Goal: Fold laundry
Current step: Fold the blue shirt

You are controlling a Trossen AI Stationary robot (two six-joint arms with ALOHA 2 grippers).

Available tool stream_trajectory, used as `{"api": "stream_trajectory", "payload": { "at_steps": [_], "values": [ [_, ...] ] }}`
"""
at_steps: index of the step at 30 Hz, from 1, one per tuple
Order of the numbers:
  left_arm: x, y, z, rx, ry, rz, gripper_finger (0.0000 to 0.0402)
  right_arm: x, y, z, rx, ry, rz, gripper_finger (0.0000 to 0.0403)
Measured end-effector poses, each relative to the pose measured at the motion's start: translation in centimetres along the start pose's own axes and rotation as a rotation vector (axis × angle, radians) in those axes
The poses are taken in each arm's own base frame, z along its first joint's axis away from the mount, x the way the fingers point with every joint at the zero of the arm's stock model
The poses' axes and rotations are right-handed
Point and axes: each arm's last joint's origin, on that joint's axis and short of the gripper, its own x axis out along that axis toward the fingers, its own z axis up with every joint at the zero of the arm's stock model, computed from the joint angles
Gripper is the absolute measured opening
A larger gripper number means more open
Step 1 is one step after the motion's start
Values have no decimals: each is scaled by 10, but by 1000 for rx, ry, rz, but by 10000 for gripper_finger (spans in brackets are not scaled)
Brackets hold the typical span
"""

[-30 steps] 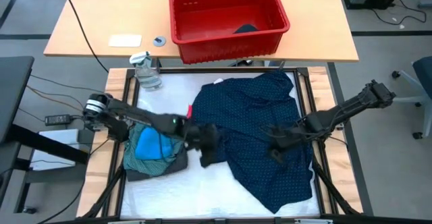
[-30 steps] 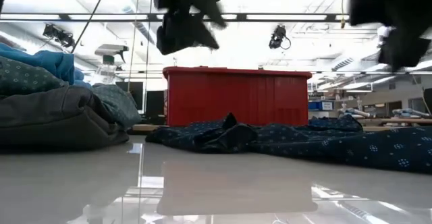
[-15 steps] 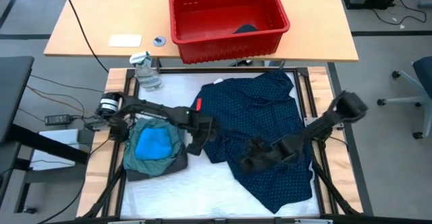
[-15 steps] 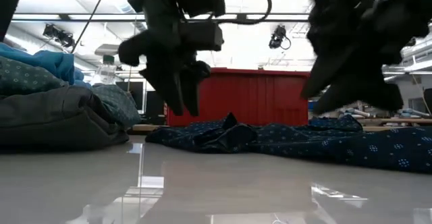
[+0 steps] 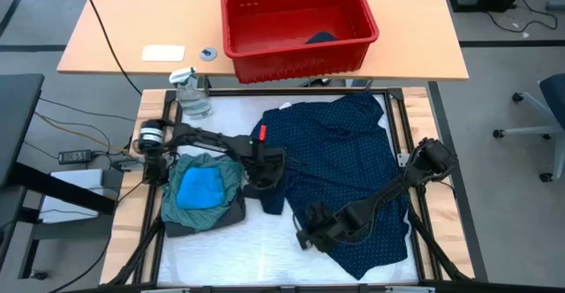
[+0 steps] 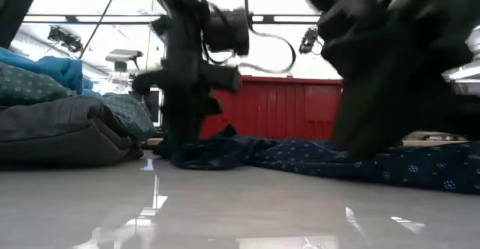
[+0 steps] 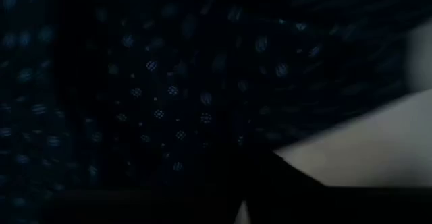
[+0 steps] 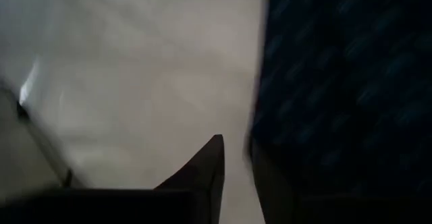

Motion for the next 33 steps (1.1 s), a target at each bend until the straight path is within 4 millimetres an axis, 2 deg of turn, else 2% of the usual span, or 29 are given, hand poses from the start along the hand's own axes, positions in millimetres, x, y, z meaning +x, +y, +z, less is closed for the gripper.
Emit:
{"api": "stream_trajectory", "payload": {
  "at_steps": [2, 7, 11, 14, 19, 23, 25, 28, 31, 33],
  "values": [
    [-18, -12, 0, -17, -46, -100, 14, 1, 7, -11, -39, 95, 20, 76],
    [-39, -45, -9, 8, -11, -348, 10, -2, 2, -39, -102, 322, -9, 52],
    [-65, -69, -14, 39, -39, -403, 8, -25, 14, -51, -157, 386, 103, 41],
    [-77, -78, -15, 58, -82, -358, 8, -45, 17, -53, -183, 328, 125, 35],
    [-81, -76, -15, 14, -105, -219, 21, -58, 1, -60, -138, 253, -19, 26],
    [-81, -79, -14, -12, -106, -238, 26, -45, -14, -80, -126, 286, -111, 11],
    [-84, -85, -17, 4, -88, -284, 23, -36, -19, -92, -114, 358, -131, 6],
    [-92, -96, -21, 49, -90, -416, 14, -33, -16, -111, -111, 507, -61, 8],
    [-99, -107, -28, 105, -66, -615, 12, -44, -12, -126, -124, 625, 3, 10],
    [-102, -113, -30, 121, -62, -681, 15, -56, -9, -130, -128, 650, 25, 9]
  ]
}}
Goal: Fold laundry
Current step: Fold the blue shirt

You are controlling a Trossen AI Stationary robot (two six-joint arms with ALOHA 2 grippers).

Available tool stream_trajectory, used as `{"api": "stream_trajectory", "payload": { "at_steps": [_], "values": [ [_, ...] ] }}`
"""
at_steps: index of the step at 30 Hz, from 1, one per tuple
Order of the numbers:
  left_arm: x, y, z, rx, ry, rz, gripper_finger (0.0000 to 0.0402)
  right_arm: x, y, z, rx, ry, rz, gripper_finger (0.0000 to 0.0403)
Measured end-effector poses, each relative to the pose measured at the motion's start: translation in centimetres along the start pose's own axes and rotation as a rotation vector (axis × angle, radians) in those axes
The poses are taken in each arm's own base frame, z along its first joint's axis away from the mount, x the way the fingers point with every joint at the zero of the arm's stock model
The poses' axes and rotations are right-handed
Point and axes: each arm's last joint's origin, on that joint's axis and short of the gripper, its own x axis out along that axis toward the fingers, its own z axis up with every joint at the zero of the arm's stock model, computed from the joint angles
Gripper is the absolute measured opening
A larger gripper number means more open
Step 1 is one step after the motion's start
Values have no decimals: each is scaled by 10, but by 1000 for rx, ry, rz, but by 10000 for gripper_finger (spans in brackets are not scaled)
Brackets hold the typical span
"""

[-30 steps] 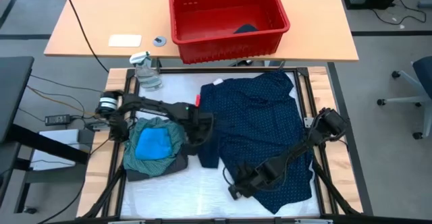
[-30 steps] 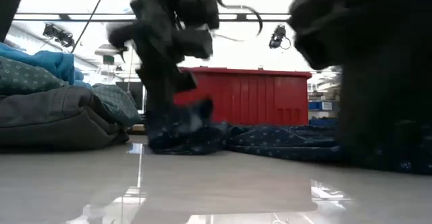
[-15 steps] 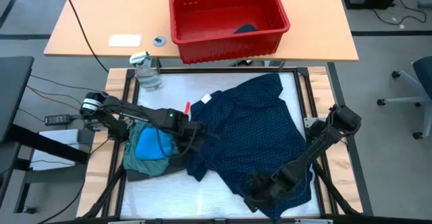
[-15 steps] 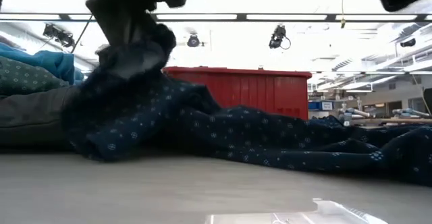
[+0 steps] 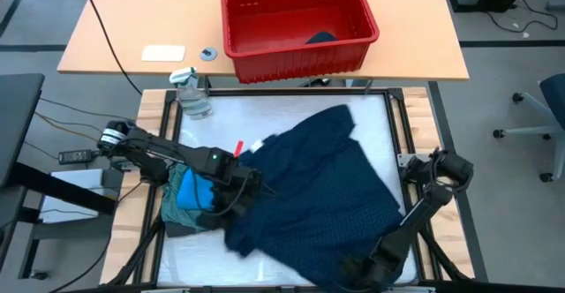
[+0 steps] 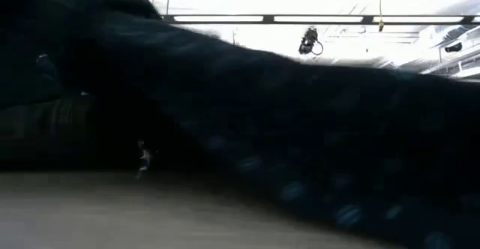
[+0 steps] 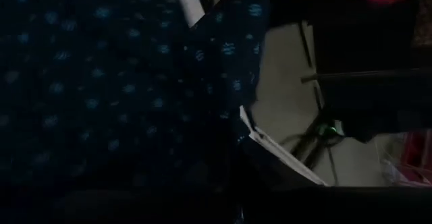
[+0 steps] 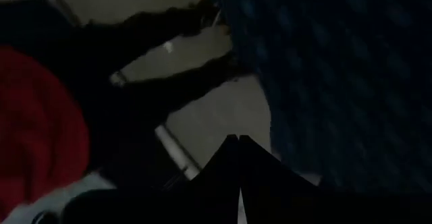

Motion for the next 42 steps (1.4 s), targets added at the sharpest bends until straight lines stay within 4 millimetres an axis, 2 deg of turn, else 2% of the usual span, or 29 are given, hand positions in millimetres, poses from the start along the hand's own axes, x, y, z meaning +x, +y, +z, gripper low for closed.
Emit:
{"api": "stream_trajectory", "payload": {
  "at_steps": [4, 7, 10, 14, 16, 19, 22, 24, 27, 29, 31, 34, 36, 39, 42],
  "values": [
    [1, -3, 0, 1, -4, -15, 34, -20, 8, -15, -66, 18, 52, 8],
    [-1, 0, 4, 19, -41, -2, 50, -36, 3, -16, -90, -61, -9, 9],
    [-5, 6, 11, -2, -102, 46, 63, -50, -11, -10, -40, -190, -159, 9],
    [-16, 18, 17, -54, -192, 95, 73, -71, -35, -3, 126, -342, -401, 9],
    [-24, 27, 19, -92, -246, 174, 75, -82, -46, -1, 181, -415, -528, 9],
    [-42, 48, 26, -150, -388, 416, 75, -94, -61, 5, 217, -496, -685, 9],
    [-58, 80, 34, -194, -509, 558, 74, -89, -76, 13, 198, -496, -736, 9],
    [-61, 106, 37, -244, -553, 580, 70, -77, -85, 17, 169, -460, -678, 9],
    [-54, 147, 39, -341, -578, 591, 63, -56, -92, 17, 109, -313, -519, 9],
    [-46, 172, 36, -420, -567, 598, 58, -47, -83, 8, 46, -167, -390, 9],
    [-36, 195, 28, -549, -530, 607, 54, -45, -77, -5, -9, -87, -361, 8],
    [-27, 218, 8, -773, -440, 622, 51, -61, -65, -21, -85, -64, -347, 8],
    [-30, 225, 1, -870, -426, 608, 50, -77, -66, -23, -113, -106, -392, 8],
    [-34, 226, -8, -954, -389, 607, 49, -105, -74, -16, -139, -235, -487, 8],
    [-40, 222, -13, -997, -382, 621, 49, -138, -88, 1, -143, -453, -640, 8]
  ]
}}
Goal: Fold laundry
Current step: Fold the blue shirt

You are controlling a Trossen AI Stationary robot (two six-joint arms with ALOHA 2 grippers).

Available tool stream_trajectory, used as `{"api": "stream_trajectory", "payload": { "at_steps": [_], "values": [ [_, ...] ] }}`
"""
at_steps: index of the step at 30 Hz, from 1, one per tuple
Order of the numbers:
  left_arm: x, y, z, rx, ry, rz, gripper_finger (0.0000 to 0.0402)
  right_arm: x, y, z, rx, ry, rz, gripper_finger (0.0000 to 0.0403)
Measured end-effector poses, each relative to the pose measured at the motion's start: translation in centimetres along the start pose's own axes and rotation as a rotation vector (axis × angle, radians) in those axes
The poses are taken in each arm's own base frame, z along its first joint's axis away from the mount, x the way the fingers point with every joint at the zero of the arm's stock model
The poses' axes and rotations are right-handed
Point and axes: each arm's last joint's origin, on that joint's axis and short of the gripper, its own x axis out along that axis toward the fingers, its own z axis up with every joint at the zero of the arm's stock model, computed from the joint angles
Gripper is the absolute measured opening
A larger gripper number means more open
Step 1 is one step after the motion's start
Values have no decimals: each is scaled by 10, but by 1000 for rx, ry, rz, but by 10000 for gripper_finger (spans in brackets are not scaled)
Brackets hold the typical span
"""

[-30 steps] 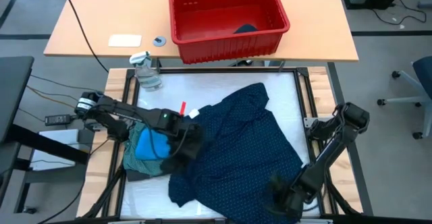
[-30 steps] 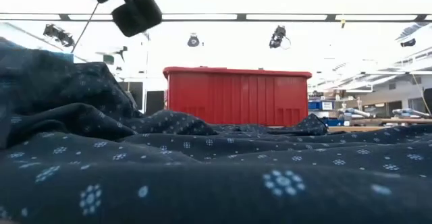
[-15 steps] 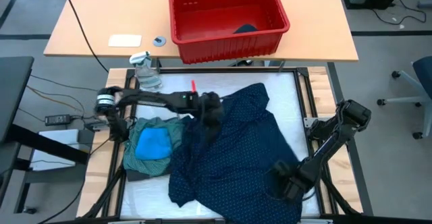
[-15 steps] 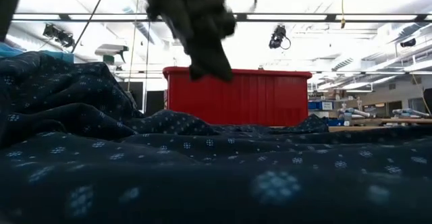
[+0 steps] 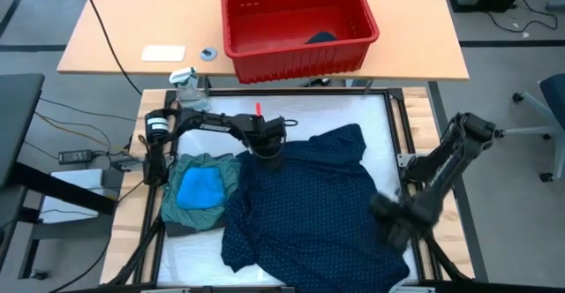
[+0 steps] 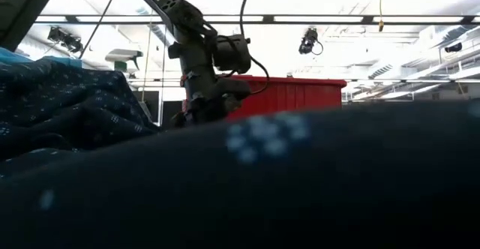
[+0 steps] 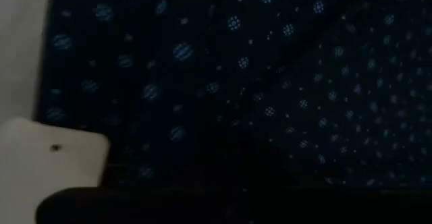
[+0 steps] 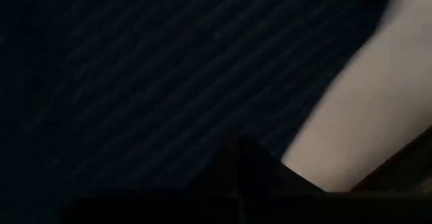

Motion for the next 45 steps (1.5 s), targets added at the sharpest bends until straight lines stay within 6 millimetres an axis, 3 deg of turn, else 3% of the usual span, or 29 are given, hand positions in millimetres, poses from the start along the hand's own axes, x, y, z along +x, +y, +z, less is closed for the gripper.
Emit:
{"api": "stream_trajectory", "payload": {
  "at_steps": [4, 11, 14, 19, 24, 30, 34, 39, 45],
  "values": [
    [-13, 11, 3, -86, -15, 34, 49, 15, -36, 36, 48, -94, -72, 4],
    [-38, 35, 8, -153, -39, 91, 49, 78, -85, 90, 172, -7, 92, 2],
    [-50, 43, 12, -168, -71, 65, 49, 93, -103, 112, 223, 47, 124, 2],
    [-75, 52, 19, -153, -162, -15, 50, 100, -129, 155, 294, 83, 108, 1],
    [-98, 52, 30, -113, -317, -125, 50, 102, -160, 211, 304, 118, 33, 0],
    [-98, 48, 35, -27, -362, -146, 50, 111, -204, 274, 253, 257, -104, 0],
    [-89, 50, 35, -10, -329, -126, 50, 105, -229, 299, 222, 309, -211, 0],
    [-76, 53, 36, 64, -280, -97, 50, 74, -234, 311, 240, 289, -195, 1],
    [-50, 62, 30, 127, -124, -41, 50, 40, -189, 297, 187, 238, -2, 1]
  ]
}}
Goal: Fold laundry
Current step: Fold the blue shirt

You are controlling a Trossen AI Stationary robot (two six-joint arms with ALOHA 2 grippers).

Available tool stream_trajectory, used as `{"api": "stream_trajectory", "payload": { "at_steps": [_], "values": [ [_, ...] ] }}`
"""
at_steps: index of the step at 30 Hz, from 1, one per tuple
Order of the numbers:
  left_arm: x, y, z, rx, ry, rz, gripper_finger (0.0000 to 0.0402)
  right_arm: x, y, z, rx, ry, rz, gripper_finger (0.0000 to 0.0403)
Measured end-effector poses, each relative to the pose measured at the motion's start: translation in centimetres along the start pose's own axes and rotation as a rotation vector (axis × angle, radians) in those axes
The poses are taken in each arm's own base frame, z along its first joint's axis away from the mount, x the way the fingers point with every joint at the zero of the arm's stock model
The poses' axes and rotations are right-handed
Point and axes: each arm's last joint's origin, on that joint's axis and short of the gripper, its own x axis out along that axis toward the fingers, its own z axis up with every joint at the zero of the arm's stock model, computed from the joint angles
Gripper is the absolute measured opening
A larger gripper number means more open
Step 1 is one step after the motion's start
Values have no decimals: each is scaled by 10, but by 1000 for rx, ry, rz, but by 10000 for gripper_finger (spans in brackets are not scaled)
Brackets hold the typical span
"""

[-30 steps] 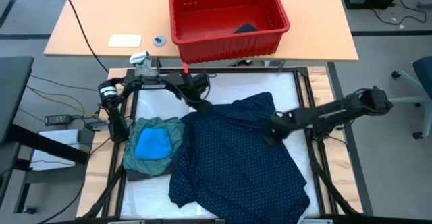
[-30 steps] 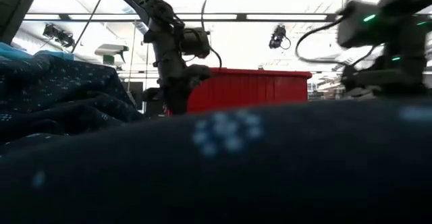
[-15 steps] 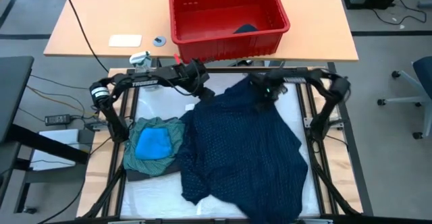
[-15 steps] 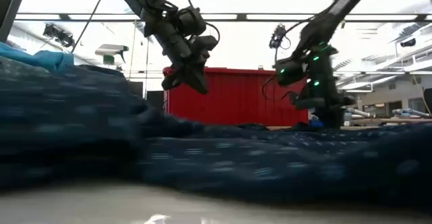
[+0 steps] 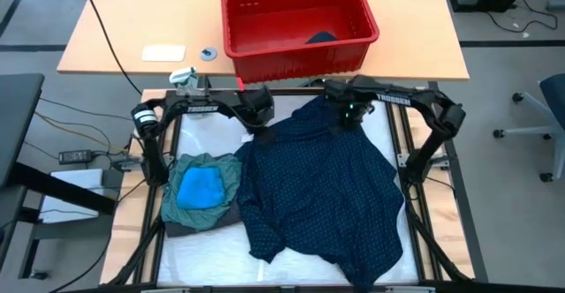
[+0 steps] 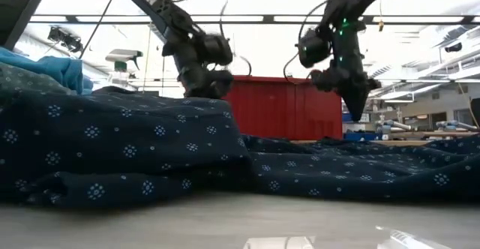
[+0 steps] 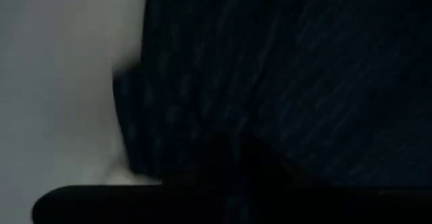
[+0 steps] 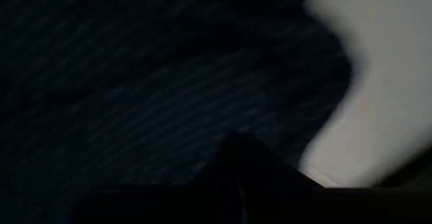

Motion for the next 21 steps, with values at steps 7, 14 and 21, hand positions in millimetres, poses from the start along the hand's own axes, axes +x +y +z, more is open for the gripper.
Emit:
{"api": "stream_trajectory", "payload": {
  "at_steps": [7, 14, 21],
  "values": [
    [23, 12, -28, 65, 339, 41, 49, 29, 49, -51, -97, 122, -8, 1],
    [19, 18, -34, 77, 408, 123, 49, 74, 65, -124, -152, 282, -115, 1],
    [17, 28, -29, -34, 362, 165, 49, 96, 48, -138, -150, 216, -141, 1]
  ]
}}
